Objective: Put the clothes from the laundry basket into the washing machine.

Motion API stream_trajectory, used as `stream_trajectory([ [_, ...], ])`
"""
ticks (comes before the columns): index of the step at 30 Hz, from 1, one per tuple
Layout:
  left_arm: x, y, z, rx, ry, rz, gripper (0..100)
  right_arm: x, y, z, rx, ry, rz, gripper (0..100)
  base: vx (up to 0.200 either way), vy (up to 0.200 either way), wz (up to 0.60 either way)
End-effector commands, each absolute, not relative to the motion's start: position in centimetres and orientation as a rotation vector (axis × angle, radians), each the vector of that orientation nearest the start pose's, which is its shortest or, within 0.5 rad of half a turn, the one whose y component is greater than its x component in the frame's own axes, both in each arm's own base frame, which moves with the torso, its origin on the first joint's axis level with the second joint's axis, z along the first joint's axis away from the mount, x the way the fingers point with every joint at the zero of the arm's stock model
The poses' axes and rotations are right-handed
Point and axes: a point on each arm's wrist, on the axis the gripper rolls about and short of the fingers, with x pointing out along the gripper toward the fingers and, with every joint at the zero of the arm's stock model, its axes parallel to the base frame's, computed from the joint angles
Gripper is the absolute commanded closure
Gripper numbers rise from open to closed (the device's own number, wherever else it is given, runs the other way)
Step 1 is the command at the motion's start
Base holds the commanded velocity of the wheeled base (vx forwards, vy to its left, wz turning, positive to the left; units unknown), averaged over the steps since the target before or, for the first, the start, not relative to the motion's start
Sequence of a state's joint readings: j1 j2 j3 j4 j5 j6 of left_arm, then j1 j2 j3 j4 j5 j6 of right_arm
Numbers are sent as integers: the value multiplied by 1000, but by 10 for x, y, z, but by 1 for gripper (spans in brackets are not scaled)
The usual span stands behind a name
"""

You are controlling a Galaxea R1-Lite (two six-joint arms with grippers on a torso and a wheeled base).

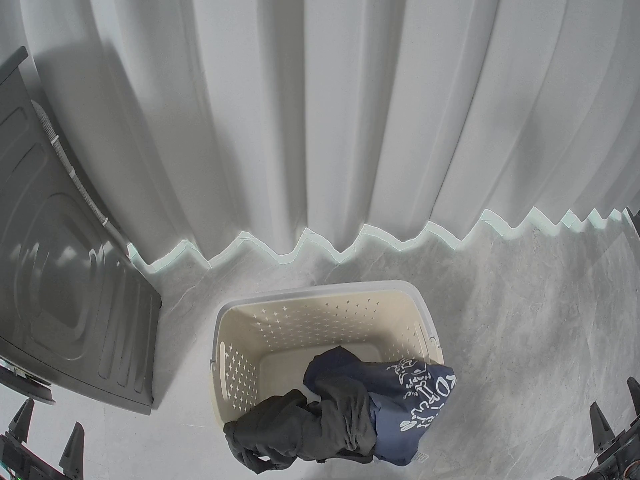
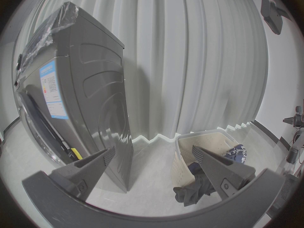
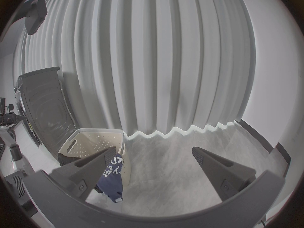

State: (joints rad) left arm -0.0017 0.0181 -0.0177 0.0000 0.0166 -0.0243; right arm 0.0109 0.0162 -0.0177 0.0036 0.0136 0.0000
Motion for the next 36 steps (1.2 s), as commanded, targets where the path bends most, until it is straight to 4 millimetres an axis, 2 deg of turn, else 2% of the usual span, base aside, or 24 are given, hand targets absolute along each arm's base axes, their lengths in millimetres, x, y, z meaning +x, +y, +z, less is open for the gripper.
stream_trajectory([
  [1, -23, 0, 76, -25, 0, 15, 0, -23, 0, 76, 0, 2, 26, 0, -200, 0, 0],
  [21, -23, 0, 76, -25, 0, 17, 0, -23, 0, 76, 0, 2, 26, 0, -200, 0, 0],
  [31, -23, 0, 76, -25, 0, 14, 0, -23, 0, 76, 0, 2, 26, 0, 0, 0, 0],
  [36, -23, 0, 76, -25, 0, 14, 0, -23, 0, 76, 0, 2, 26, 0, 0, 200, 0],
])
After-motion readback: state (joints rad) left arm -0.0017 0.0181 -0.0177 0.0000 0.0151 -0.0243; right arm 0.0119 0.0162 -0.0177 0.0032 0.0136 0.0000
